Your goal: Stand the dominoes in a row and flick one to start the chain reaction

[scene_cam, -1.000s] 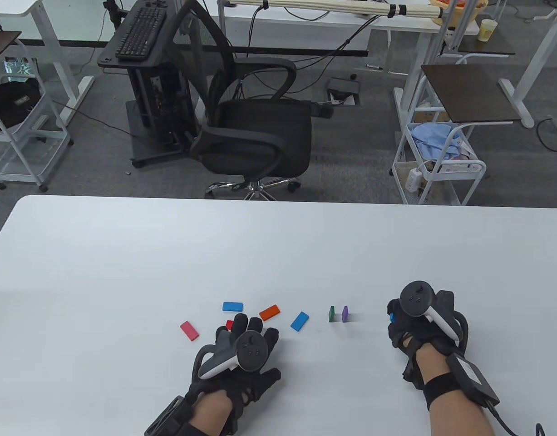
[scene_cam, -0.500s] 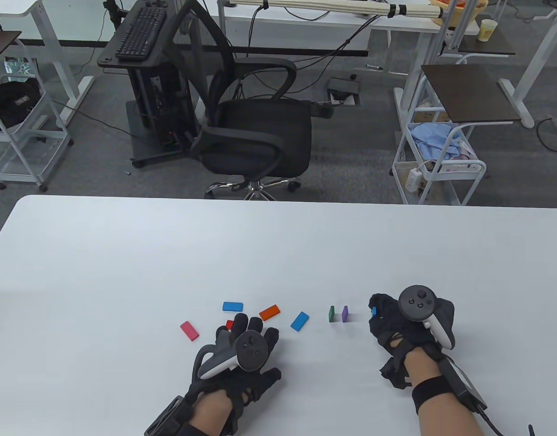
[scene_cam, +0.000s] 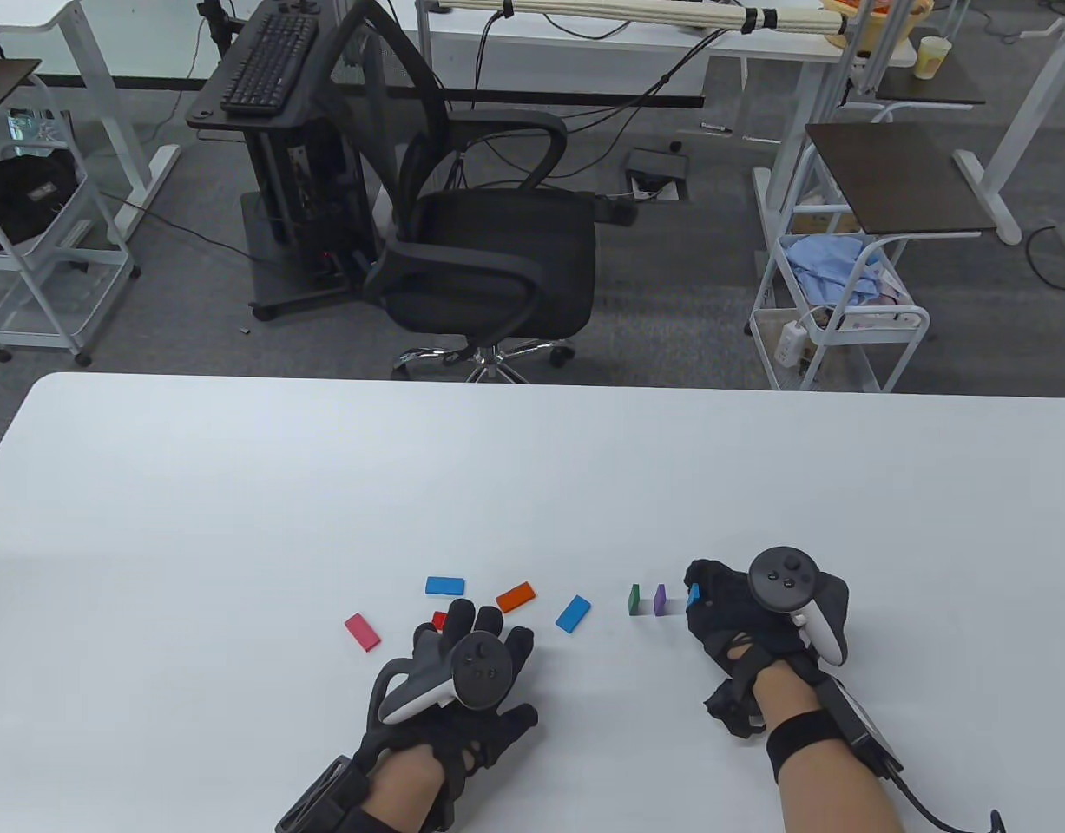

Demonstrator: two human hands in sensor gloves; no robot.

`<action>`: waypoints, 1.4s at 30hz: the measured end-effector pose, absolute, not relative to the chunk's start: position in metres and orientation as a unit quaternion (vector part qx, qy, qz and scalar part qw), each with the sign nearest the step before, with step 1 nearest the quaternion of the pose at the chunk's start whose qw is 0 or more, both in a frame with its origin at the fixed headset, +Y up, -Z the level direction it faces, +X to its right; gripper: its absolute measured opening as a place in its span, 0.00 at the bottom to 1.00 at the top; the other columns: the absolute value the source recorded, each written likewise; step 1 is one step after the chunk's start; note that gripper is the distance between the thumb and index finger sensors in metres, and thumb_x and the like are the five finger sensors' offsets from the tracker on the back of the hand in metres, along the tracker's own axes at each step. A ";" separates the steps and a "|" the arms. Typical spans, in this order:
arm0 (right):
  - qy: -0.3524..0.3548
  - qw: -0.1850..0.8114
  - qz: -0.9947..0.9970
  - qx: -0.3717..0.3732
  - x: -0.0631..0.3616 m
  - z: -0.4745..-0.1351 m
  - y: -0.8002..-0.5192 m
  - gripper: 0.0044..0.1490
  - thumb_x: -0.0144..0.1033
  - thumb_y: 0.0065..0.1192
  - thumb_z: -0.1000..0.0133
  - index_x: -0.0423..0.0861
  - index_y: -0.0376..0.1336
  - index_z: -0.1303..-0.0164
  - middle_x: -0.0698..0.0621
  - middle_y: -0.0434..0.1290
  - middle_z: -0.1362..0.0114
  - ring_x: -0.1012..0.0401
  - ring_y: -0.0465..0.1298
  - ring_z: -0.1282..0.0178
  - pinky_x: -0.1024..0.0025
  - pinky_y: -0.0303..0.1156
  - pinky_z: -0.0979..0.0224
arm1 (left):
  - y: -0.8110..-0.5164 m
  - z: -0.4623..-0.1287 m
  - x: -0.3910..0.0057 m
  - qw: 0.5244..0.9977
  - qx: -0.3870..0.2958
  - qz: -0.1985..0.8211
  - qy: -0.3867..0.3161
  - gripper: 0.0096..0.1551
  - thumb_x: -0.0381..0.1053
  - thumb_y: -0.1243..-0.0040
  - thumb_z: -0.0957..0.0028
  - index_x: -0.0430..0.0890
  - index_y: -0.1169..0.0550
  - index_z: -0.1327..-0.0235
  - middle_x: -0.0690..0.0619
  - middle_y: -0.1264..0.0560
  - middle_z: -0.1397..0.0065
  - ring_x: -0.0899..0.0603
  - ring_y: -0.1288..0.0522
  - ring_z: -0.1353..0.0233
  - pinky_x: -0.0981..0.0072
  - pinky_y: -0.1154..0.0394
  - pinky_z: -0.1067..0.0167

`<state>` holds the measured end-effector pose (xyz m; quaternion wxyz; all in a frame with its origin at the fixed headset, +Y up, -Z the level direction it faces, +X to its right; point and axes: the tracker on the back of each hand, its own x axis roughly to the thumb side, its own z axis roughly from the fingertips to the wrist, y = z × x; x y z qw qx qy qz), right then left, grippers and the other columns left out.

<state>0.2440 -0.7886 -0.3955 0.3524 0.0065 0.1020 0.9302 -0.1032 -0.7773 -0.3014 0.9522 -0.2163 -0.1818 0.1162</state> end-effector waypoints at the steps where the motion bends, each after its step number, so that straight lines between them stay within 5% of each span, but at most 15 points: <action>1: 0.102 0.352 0.930 0.007 0.243 -0.396 -0.788 0.34 0.36 0.67 0.45 0.52 0.52 0.33 0.47 0.64 0.26 0.43 0.51 0.23 0.35 0.32 0.21 | -0.777 -0.301 -0.103 0.952 -0.216 0.116 -0.182 0.49 0.70 0.54 0.50 0.58 0.61 0.25 0.48 0.74 0.19 0.36 0.81 0.23 0.28 0.76 0.33; 10: 0.127 0.334 0.934 0.008 0.237 -0.403 -0.793 0.33 0.37 0.67 0.44 0.55 0.53 0.32 0.47 0.53 0.19 0.42 0.38 0.20 0.36 0.26 0.22 | -0.778 -0.301 -0.102 0.951 -0.218 0.113 -0.186 0.49 0.70 0.54 0.50 0.59 0.60 0.25 0.48 0.74 0.19 0.36 0.81 0.23 0.28 0.76 0.33; 34: 0.151 0.333 0.931 0.000 0.241 -0.400 -0.794 0.38 0.34 0.68 0.44 0.55 0.49 0.31 0.46 0.51 0.19 0.41 0.37 0.20 0.36 0.26 0.22 | -0.778 -0.300 -0.100 0.950 -0.222 0.114 -0.188 0.49 0.70 0.53 0.50 0.58 0.60 0.25 0.48 0.74 0.19 0.36 0.81 0.24 0.28 0.75 0.33; 42: 0.135 0.308 0.942 -0.003 0.262 -0.395 -0.774 0.42 0.36 0.68 0.45 0.54 0.46 0.28 0.47 0.49 0.18 0.41 0.35 0.19 0.36 0.26 0.22 | -0.778 -0.300 -0.100 0.950 -0.221 0.111 -0.189 0.49 0.70 0.53 0.50 0.58 0.60 0.24 0.48 0.74 0.19 0.36 0.81 0.24 0.28 0.75 0.33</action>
